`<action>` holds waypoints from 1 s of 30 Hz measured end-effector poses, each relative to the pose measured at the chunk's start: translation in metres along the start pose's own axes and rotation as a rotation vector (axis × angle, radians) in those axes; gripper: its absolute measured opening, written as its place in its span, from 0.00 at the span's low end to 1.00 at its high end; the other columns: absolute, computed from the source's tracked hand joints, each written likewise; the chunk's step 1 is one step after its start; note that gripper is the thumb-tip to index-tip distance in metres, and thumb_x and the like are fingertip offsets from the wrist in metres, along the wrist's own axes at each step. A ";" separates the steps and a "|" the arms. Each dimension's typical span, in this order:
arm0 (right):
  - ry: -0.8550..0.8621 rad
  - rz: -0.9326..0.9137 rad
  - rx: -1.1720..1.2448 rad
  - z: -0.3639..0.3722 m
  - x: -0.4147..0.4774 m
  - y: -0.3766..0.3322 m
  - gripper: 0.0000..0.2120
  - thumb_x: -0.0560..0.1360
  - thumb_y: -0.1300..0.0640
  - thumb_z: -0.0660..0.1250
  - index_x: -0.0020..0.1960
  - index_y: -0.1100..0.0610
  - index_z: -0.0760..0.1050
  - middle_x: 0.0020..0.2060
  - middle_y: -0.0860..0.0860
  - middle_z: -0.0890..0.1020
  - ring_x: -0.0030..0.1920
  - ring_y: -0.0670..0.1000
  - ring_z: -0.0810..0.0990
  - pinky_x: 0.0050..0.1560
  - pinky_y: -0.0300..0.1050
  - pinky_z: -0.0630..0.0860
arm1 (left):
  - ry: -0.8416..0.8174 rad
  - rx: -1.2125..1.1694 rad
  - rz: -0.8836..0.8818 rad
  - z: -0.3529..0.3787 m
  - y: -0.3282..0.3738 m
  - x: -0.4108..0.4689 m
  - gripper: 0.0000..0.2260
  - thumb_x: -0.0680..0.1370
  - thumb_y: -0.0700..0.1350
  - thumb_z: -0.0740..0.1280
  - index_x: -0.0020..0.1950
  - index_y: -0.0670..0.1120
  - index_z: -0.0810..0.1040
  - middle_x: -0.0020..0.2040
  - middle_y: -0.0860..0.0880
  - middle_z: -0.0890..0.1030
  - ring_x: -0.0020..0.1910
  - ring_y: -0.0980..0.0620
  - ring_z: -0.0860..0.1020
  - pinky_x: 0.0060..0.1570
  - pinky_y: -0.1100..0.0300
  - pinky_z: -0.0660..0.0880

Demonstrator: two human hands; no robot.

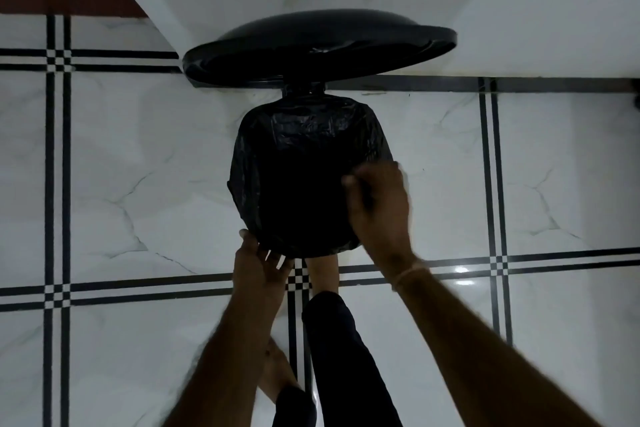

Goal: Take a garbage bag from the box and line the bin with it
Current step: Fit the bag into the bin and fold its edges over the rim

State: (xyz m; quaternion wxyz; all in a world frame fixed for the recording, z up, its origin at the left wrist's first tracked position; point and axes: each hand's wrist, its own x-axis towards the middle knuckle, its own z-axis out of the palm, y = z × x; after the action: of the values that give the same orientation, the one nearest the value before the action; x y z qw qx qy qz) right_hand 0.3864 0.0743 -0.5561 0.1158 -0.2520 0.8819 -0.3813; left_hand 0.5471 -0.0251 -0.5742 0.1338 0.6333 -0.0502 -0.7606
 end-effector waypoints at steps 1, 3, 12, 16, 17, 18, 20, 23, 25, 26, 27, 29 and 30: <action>-0.244 -0.101 -0.018 0.010 0.018 -0.012 0.08 0.79 0.51 0.66 0.49 0.56 0.78 0.46 0.49 0.81 0.48 0.51 0.80 0.48 0.46 0.78 | -0.005 0.018 0.012 -0.001 0.000 0.001 0.15 0.85 0.55 0.58 0.61 0.50 0.80 0.59 0.48 0.83 0.61 0.47 0.80 0.65 0.45 0.74; -0.757 -0.118 -0.232 0.043 0.058 -0.021 0.16 0.80 0.42 0.62 0.53 0.53 0.81 0.49 0.51 0.85 0.51 0.53 0.83 0.53 0.52 0.80 | -0.015 0.035 0.013 -0.004 0.001 0.005 0.15 0.85 0.55 0.58 0.63 0.50 0.79 0.61 0.48 0.83 0.62 0.46 0.79 0.66 0.44 0.73; -0.894 0.101 -0.517 0.098 0.142 -0.027 0.23 0.84 0.45 0.57 0.71 0.59 0.75 0.68 0.59 0.78 0.68 0.59 0.76 0.57 0.44 0.69 | -0.058 0.004 -0.002 -0.013 0.003 0.016 0.18 0.85 0.54 0.59 0.70 0.47 0.75 0.64 0.46 0.82 0.64 0.46 0.80 0.63 0.43 0.76; -0.695 0.384 -0.030 0.098 0.073 -0.042 0.24 0.83 0.40 0.57 0.71 0.53 0.75 0.70 0.57 0.77 0.71 0.59 0.74 0.72 0.48 0.68 | -0.044 -0.010 -0.031 -0.011 0.002 0.012 0.19 0.85 0.56 0.57 0.70 0.47 0.76 0.65 0.46 0.82 0.64 0.45 0.80 0.64 0.44 0.74; -0.678 0.467 0.137 0.099 0.053 -0.051 0.26 0.83 0.38 0.56 0.74 0.50 0.71 0.73 0.56 0.74 0.74 0.59 0.71 0.75 0.51 0.65 | -0.032 -0.017 -0.035 -0.010 0.003 0.012 0.19 0.85 0.56 0.57 0.70 0.47 0.76 0.65 0.46 0.82 0.64 0.45 0.79 0.65 0.44 0.74; -0.688 0.555 0.279 0.102 0.037 -0.060 0.27 0.82 0.36 0.55 0.77 0.47 0.67 0.76 0.54 0.70 0.76 0.58 0.67 0.77 0.53 0.62 | -0.021 -0.027 -0.036 -0.009 0.003 0.013 0.19 0.85 0.56 0.57 0.69 0.47 0.76 0.65 0.46 0.82 0.64 0.45 0.79 0.66 0.43 0.74; -0.728 0.694 0.467 0.109 0.017 -0.079 0.29 0.83 0.37 0.52 0.80 0.47 0.61 0.79 0.53 0.64 0.79 0.57 0.61 0.80 0.53 0.57 | -0.011 -0.038 -0.031 -0.009 0.003 0.013 0.18 0.85 0.56 0.57 0.67 0.47 0.77 0.64 0.46 0.82 0.65 0.44 0.79 0.65 0.43 0.73; -0.758 0.725 0.503 0.119 0.011 -0.091 0.29 0.85 0.40 0.50 0.82 0.49 0.56 0.82 0.52 0.57 0.82 0.55 0.54 0.81 0.52 0.51 | -0.018 -0.048 -0.022 -0.010 0.002 0.012 0.15 0.85 0.54 0.57 0.61 0.48 0.79 0.62 0.45 0.82 0.63 0.45 0.79 0.64 0.43 0.73; -0.775 0.676 0.457 0.119 0.014 -0.085 0.28 0.85 0.40 0.51 0.81 0.51 0.59 0.81 0.54 0.61 0.81 0.56 0.57 0.81 0.52 0.52 | -0.023 -0.060 -0.019 -0.008 0.002 0.011 0.13 0.85 0.53 0.58 0.59 0.49 0.79 0.60 0.45 0.83 0.61 0.45 0.80 0.61 0.43 0.75; -0.772 0.578 0.372 0.117 0.015 -0.074 0.27 0.85 0.40 0.52 0.79 0.52 0.64 0.79 0.55 0.67 0.79 0.57 0.63 0.79 0.52 0.57 | -0.029 -0.066 -0.022 -0.008 0.002 0.010 0.14 0.85 0.53 0.58 0.59 0.49 0.79 0.59 0.46 0.83 0.60 0.46 0.80 0.58 0.45 0.76; -0.779 0.418 0.214 0.110 0.018 -0.063 0.25 0.84 0.41 0.53 0.76 0.53 0.70 0.74 0.56 0.74 0.75 0.58 0.70 0.76 0.52 0.64 | -0.031 -0.070 -0.024 -0.007 0.002 0.011 0.14 0.85 0.54 0.58 0.59 0.49 0.79 0.59 0.46 0.83 0.60 0.46 0.80 0.56 0.46 0.77; -0.789 0.030 -0.244 0.093 0.026 -0.031 0.22 0.83 0.42 0.57 0.68 0.54 0.76 0.65 0.56 0.81 0.67 0.60 0.78 0.66 0.54 0.74 | -0.030 -0.077 -0.030 -0.007 0.002 0.010 0.12 0.85 0.54 0.58 0.56 0.51 0.80 0.57 0.48 0.83 0.59 0.47 0.80 0.55 0.47 0.77; -0.812 -0.120 -0.469 0.079 0.031 -0.019 0.22 0.82 0.42 0.58 0.68 0.53 0.76 0.64 0.55 0.81 0.66 0.60 0.78 0.66 0.56 0.74 | -0.029 -0.076 -0.031 -0.007 0.002 0.010 0.12 0.85 0.53 0.59 0.55 0.52 0.80 0.57 0.48 0.84 0.60 0.47 0.80 0.55 0.47 0.77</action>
State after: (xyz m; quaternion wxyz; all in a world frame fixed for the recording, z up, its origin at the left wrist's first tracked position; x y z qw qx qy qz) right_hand 0.3981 -0.0021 -0.5965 0.3691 -0.4506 0.8114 -0.0482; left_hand 0.5525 -0.0288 -0.5845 0.1450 0.6173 -0.0134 -0.7731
